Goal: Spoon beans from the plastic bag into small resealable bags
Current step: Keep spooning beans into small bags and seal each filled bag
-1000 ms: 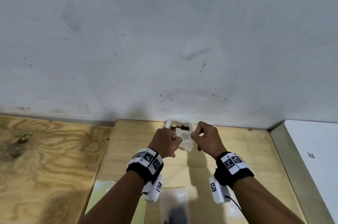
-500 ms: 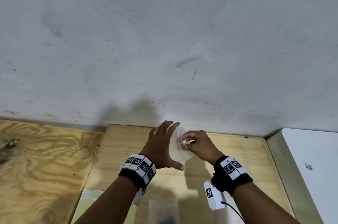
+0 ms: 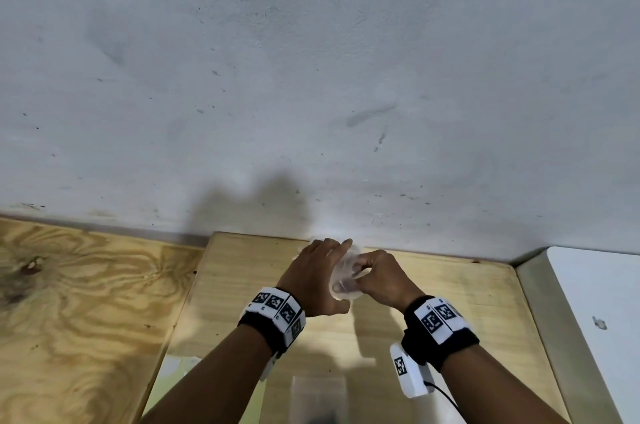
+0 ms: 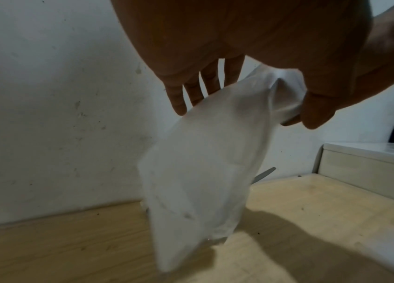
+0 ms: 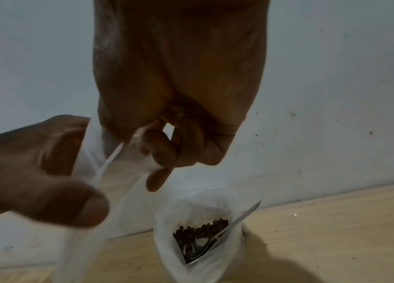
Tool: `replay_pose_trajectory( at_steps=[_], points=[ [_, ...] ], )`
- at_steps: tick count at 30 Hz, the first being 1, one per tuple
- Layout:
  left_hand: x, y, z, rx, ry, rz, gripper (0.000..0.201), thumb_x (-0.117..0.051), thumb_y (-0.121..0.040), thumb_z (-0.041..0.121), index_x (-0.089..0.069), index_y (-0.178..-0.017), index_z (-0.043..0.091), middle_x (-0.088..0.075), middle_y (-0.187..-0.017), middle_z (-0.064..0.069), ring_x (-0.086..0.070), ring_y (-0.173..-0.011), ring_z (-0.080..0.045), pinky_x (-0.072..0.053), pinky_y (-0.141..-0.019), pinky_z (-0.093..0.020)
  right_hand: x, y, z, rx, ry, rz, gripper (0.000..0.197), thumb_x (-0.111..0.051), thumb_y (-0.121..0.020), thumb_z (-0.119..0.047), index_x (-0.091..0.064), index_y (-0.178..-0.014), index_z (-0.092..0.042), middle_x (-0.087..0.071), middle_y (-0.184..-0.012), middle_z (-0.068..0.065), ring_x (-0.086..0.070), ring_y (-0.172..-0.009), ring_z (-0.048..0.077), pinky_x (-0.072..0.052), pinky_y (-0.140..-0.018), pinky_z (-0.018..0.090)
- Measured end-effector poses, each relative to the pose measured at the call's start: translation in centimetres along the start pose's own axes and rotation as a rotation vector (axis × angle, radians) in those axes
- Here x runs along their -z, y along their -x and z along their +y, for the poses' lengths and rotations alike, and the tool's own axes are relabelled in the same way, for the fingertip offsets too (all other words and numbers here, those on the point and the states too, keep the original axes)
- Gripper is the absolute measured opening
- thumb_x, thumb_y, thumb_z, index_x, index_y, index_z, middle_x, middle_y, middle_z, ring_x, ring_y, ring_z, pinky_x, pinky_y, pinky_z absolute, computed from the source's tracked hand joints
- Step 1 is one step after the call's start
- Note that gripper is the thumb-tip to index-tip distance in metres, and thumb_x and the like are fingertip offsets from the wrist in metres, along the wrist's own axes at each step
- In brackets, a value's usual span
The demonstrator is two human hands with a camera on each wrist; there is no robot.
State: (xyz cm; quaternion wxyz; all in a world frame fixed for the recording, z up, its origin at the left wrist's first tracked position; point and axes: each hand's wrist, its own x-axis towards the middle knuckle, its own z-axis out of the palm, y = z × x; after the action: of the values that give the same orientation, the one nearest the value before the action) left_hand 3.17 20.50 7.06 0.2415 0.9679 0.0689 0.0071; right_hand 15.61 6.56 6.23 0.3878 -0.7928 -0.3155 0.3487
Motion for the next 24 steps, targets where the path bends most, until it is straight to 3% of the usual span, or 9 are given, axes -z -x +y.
replay_pose_trajectory(
  at_steps=[3,7,10,13,15,18,20,22,24],
  points=[
    [0.2,0.5,-0.3,0.018,-0.001,-0.076,0.119,-0.078,-0.057,0.048,-0.016,-0.154,0.016,-0.036,-0.145,0.002,-0.035,-0.131,-0.019,-0.030,-0.109,-0.027,-0.5,-0.2,0.2,0.035,-0.083,-0.046,0.043,-0.092,-0.058,-0.028,-0.067,-0.076,0.002,-0.063,-0.071,0.005,-0.060,-0.070,0.008,-0.051,-0.074,0.031],
    [0.2,0.9,-1.2,0.005,-0.093,-0.101,0.124,-0.077,-0.055,0.053,-0.011,-0.154,0.017,-0.033,-0.148,0.001,-0.035,-0.132,-0.022,-0.029,-0.112,-0.033,-1.2,0.2,0.1,0.036,-0.125,-0.040,0.054,-0.095,-0.057,-0.029,-0.066,-0.085,0.006,-0.056,-0.074,-0.001,-0.054,-0.068,0.009,-0.042,-0.066,0.020],
    [0.2,1.0,-1.6,0.000,-0.112,-0.111,0.120,-0.076,-0.055,0.052,-0.016,-0.153,0.018,-0.035,-0.145,0.001,-0.036,-0.129,-0.023,-0.032,-0.110,-0.035,-1.7,0.3,-0.6,0.011,-0.175,-0.067,0.017,-0.087,-0.066,-0.006,-0.075,-0.075,-0.013,-0.055,-0.068,-0.002,-0.049,-0.060,0.006,-0.040,-0.059,0.016],
    [0.1,1.0,-1.5,0.013,-0.132,-0.063,0.110,-0.071,-0.059,0.047,-0.019,-0.152,0.020,-0.036,-0.144,0.002,-0.037,-0.127,-0.023,-0.036,-0.106,-0.035,-2.3,-0.5,-0.1,0.067,-0.097,0.029,0.047,-0.068,-0.065,0.009,-0.070,-0.061,-0.038,-0.056,-0.058,-0.015,-0.048,-0.057,0.001,-0.040,-0.059,0.017],
    [-0.2,1.0,-1.5,0.038,-0.127,-0.021,0.107,-0.069,-0.060,0.049,-0.019,-0.151,0.022,-0.037,-0.143,0.003,-0.037,-0.127,-0.022,-0.036,-0.106,-0.034,-2.4,-1.0,0.6,0.061,-0.073,0.072,0.048,-0.060,-0.067,0.016,-0.076,-0.074,-0.030,-0.064,-0.062,-0.012,-0.053,-0.060,0.000,-0.044,-0.059,0.018],
    [-0.7,0.9,-1.5,0.047,-0.096,0.009,0.110,-0.071,-0.058,0.052,-0.020,-0.151,0.021,-0.036,-0.145,0.005,-0.034,-0.133,-0.019,-0.031,-0.111,-0.036,-2.7,-1.5,1.2,0.030,-0.073,0.108,0.023,-0.064,-0.069,0.004,-0.075,-0.081,-0.012,-0.070,-0.076,0.012,-0.058,-0.067,0.008,-0.050,-0.067,0.032],
    [-1.1,0.9,-1.6,0.040,-0.045,0.017,0.107,-0.072,-0.061,0.051,-0.022,-0.151,0.021,-0.034,-0.148,0.006,-0.031,-0.137,-0.018,-0.027,-0.114,-0.036,-2.7,-1.4,0.6,0.018,-0.061,0.123,0.014,-0.073,-0.066,-0.020,-0.077,-0.079,-0.022,-0.073,-0.080,0.008,-0.061,-0.069,0.009,-0.051,-0.068,0.031],
    [-1.1,0.8,-1.9,0.040,0.022,0.026,0.097,-0.071,-0.066,0.047,-0.026,-0.149,0.024,-0.037,-0.146,0.008,-0.034,-0.135,-0.016,-0.026,-0.114,-0.031,-2.5,-1.2,0.3,-0.024,-0.071,0.094,0.024,-0.081,-0.058,-0.043,-0.077,-0.078,-0.031,-0.075,-0.083,0.003,-0.066,-0.073,0.008,-0.051,-0.069,0.027],
    [-1.3,0.8,-2.6,0.050,0.078,0.003,0.089,-0.071,-0.068,0.043,-0.032,-0.147,0.027,-0.043,-0.141,0.008,-0.041,-0.128,-0.016,-0.031,-0.108,-0.028,-2.4,-1.0,0.2,-0.045,-0.106,0.031,0.017,-0.087,-0.061,-0.034,-0.076,-0.073,-0.039,-0.075,-0.079,-0.008,-0.067,-0.074,0.004,-0.050,-0.071,0.026]
  ],
)
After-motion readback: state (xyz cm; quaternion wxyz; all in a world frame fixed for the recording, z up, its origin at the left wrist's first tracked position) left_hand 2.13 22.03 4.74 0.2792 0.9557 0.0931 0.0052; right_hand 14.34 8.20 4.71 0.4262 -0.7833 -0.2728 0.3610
